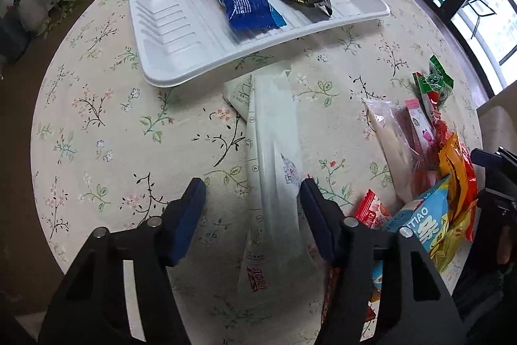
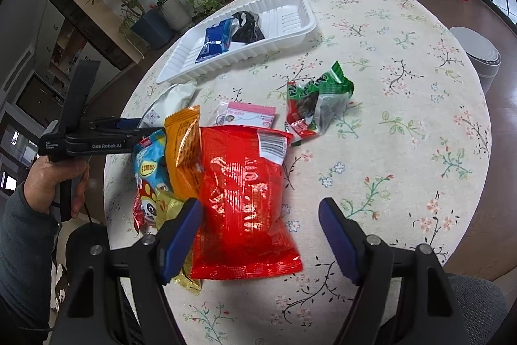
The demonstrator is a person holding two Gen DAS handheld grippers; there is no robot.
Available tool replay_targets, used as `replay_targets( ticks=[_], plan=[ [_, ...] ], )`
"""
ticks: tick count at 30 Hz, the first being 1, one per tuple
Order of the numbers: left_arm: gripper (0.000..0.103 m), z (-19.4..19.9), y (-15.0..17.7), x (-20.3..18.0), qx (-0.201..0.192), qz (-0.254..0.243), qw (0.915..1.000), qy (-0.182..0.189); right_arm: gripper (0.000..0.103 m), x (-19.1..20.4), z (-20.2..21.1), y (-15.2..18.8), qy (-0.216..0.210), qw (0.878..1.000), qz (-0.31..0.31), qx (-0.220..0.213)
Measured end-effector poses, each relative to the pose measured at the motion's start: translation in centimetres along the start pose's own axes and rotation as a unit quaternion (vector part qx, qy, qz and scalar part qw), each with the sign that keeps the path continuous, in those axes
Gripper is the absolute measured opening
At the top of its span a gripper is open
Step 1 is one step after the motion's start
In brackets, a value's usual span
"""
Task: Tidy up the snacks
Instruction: 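Grasp the white long packet with the left tool while the right tool grasps the red chip bag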
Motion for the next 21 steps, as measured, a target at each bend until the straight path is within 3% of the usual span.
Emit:
replay_targets(
  ticks=[2, 3, 14, 21],
  plan=[
    [0.031, -0.3, 0.0, -0.3, -0.001, 0.001, 1.0, 0.009, 0.078, 0.0, 0.0, 0.0, 0.003, 1.0, 0.005, -0.001],
    [0.028, -0.4, 0.0, -0.4, 0.0, -0.002, 1.0, 0.006, 0.078, 0.0, -0.1, 0.0, 0.004, 1.0, 0.007, 0.0],
    [0.022, 2.1, -0.2, -0.1, -0.048, 0.041, 0.9974, 0.034, 0.078, 0.4, -0.8, -0.7, 0.01, 0.999, 0.032, 0.006],
    [0.022, 3.0, 1.4, -0.6, -0.044, 0.047, 0.9969, 0.045, 0.078, 1.0, -2.5, -0.2, -0.003, 0.999, 0.018, 0.028]
  ],
)
Point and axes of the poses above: each gripper's, at about its wrist camera, not at the fingertips, and z roughly against the way its jaws point, x to its left, y to its underside, the point moved 10 cm from there along -z, roughly the way its jaws point, and after that the axes turned 14 degrees about -x, right-handed, at the moved point
